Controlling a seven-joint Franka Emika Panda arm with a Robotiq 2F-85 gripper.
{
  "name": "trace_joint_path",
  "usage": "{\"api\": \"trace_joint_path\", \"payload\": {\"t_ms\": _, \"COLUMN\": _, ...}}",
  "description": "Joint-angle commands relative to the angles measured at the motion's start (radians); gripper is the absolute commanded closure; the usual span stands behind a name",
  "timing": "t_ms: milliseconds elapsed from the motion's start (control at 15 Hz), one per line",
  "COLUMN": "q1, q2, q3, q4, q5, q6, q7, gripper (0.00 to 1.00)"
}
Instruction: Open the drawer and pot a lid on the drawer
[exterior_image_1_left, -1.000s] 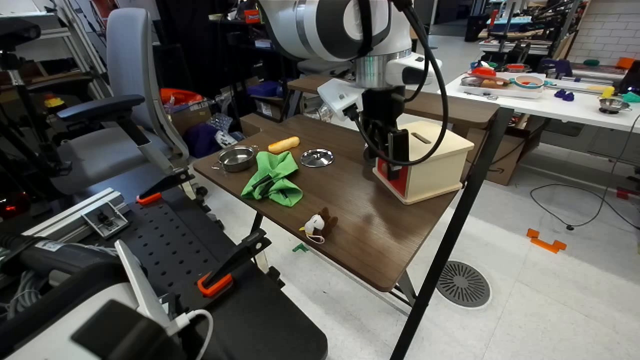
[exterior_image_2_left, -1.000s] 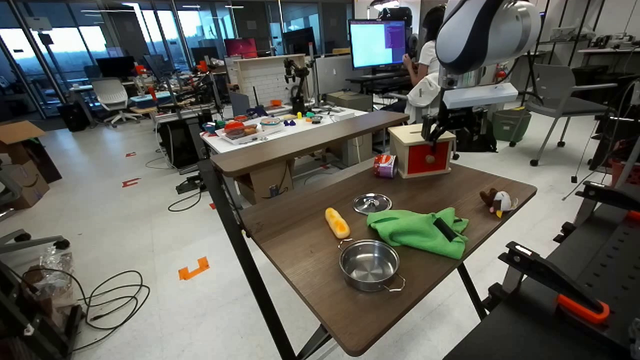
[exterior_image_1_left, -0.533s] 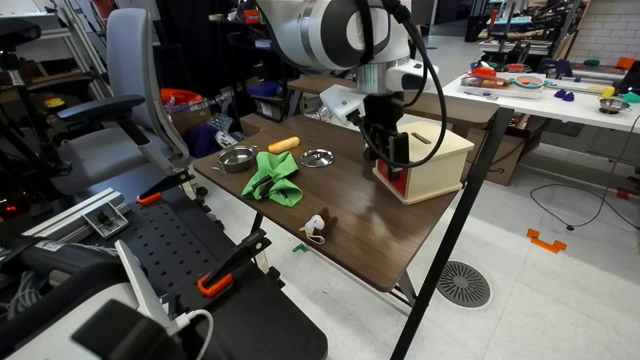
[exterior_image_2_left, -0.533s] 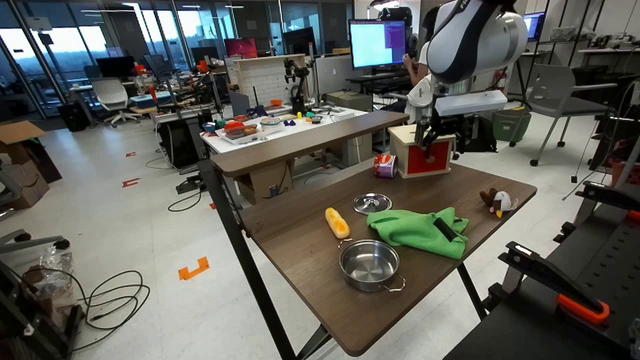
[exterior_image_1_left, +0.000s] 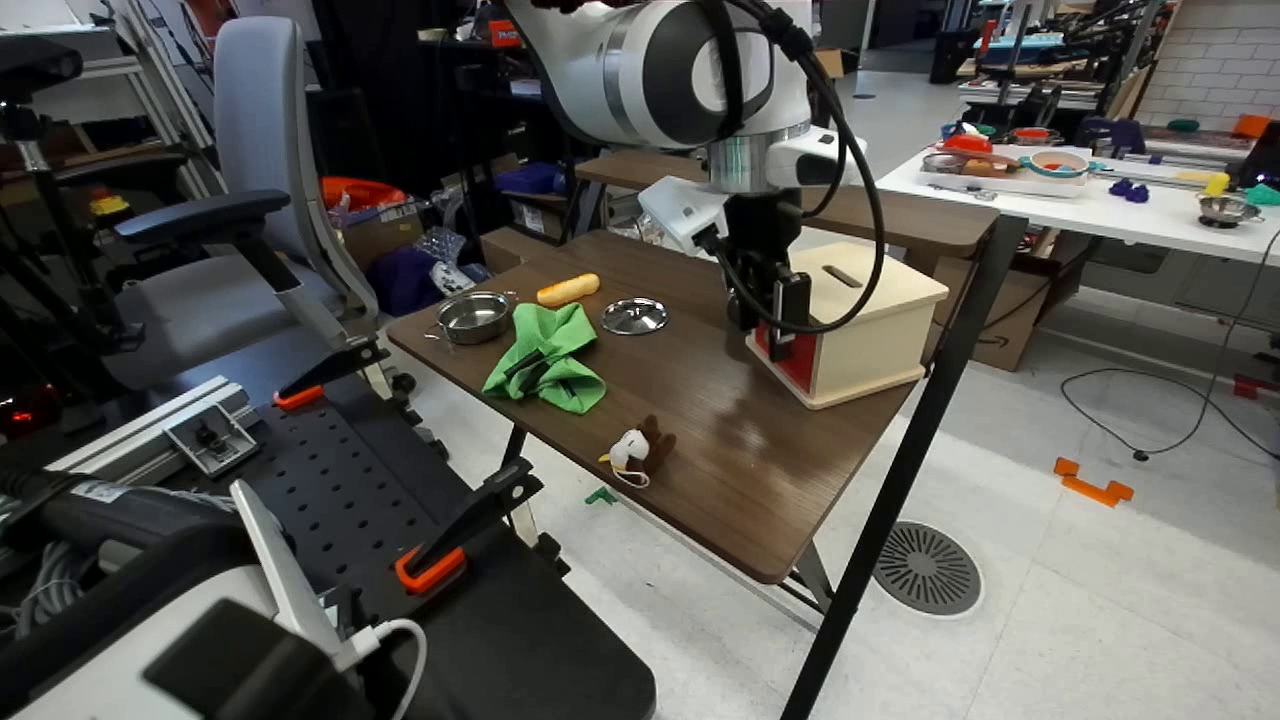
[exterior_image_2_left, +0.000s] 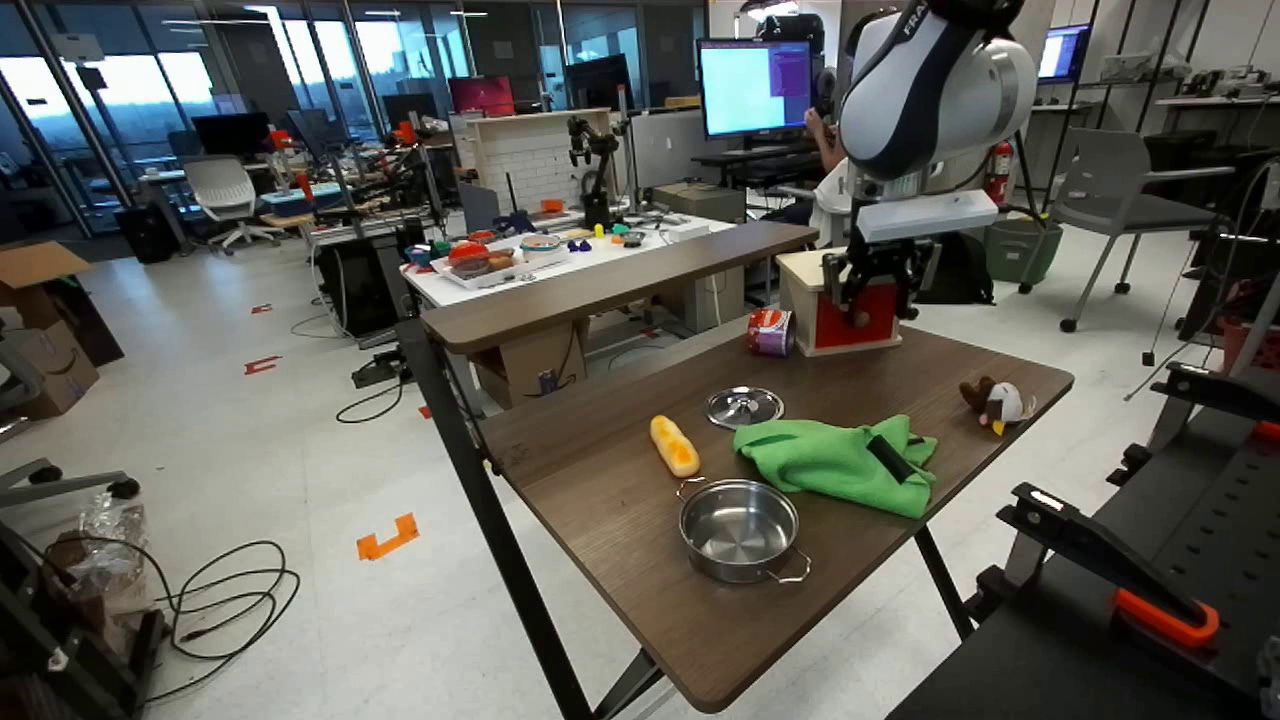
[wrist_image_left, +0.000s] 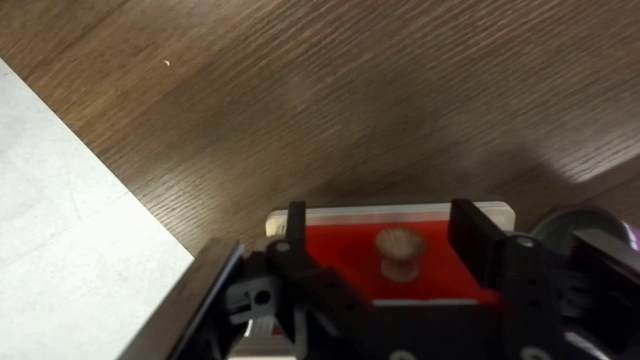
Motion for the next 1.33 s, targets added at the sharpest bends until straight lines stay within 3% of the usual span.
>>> {"api": "trace_joint_path", "payload": {"t_ms": 0, "q1": 0.026, "q2": 0.039, "q3": -0.034, "q4": 0.044, "q5": -0.014, "q6": 0.022, "q7": 0.011, "gripper": 0.58}}
{"api": "trace_joint_path", "payload": {"t_ms": 200, "q1": 0.036, "q2": 0.052, "q3": -0.044, "q4": 0.062, "q5": -0.02, "q6": 0.016, "q7": 0.014, "gripper": 0.79}}
{"api": "trace_joint_path", "payload": {"t_ms": 333, "q1": 0.049, "q2": 0.061, "q3": -0.056, "q4": 0.075, "q5": -0.027, "q6": 0.009, "q7": 0.017, "gripper": 0.42}}
{"api": "trace_joint_path", "payload": {"t_ms": 400, "q1": 0.052, "q2": 0.066, "q3": -0.062, "q4": 0.079, "q5": -0.03, "q6": 0.008, "q7": 0.017, "gripper": 0.42}}
{"api": "trace_joint_path", "payload": {"t_ms": 600, "q1": 0.063, "q2": 0.077, "q3": -0.084, "q4": 0.091, "q5": -0.04, "q6": 0.004, "q7": 0.023, "gripper": 0.22}}
{"api": "trace_joint_path", "payload": {"t_ms": 667, "q1": 0.066, "q2": 0.078, "q3": -0.09, "q4": 0.093, "q5": -0.043, "q6": 0.005, "q7": 0.024, "gripper": 0.51}}
{"api": "trace_joint_path", "payload": {"t_ms": 733, "q1": 0.071, "q2": 0.079, "q3": -0.099, "q4": 0.092, "q5": -0.051, "q6": 0.009, "q7": 0.027, "gripper": 0.6}}
{"api": "trace_joint_path", "payload": {"t_ms": 867, "q1": 0.077, "q2": 0.078, "q3": -0.104, "q4": 0.089, "q5": -0.057, "q6": 0.012, "q7": 0.029, "gripper": 0.66}}
{"api": "trace_joint_path", "payload": {"t_ms": 1133, "q1": 0.09, "q2": 0.077, "q3": -0.106, "q4": 0.085, "q5": -0.056, "q6": 0.009, "q7": 0.036, "gripper": 0.97}}
{"api": "trace_joint_path", "payload": {"t_ms": 1267, "q1": 0.093, "q2": 0.071, "q3": -0.106, "q4": 0.073, "q5": -0.056, "q6": 0.01, "q7": 0.038, "gripper": 0.93}}
